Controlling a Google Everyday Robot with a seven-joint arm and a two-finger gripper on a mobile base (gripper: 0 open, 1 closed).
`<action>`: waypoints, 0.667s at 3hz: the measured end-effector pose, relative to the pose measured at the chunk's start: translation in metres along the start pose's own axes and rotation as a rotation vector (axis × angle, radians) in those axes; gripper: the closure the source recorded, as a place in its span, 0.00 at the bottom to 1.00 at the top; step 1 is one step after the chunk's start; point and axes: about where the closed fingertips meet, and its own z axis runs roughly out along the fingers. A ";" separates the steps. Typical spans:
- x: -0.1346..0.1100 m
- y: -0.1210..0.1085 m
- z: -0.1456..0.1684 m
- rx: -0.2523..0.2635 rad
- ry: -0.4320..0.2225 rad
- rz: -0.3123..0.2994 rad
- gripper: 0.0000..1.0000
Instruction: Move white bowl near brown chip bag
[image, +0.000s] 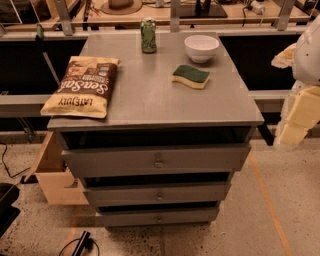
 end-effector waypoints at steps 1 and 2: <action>0.000 0.000 0.000 0.000 0.000 0.000 0.00; -0.013 -0.016 0.001 0.067 0.008 0.000 0.00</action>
Offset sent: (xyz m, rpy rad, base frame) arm 0.0480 0.0195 0.0108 -0.0596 -0.1419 -0.0412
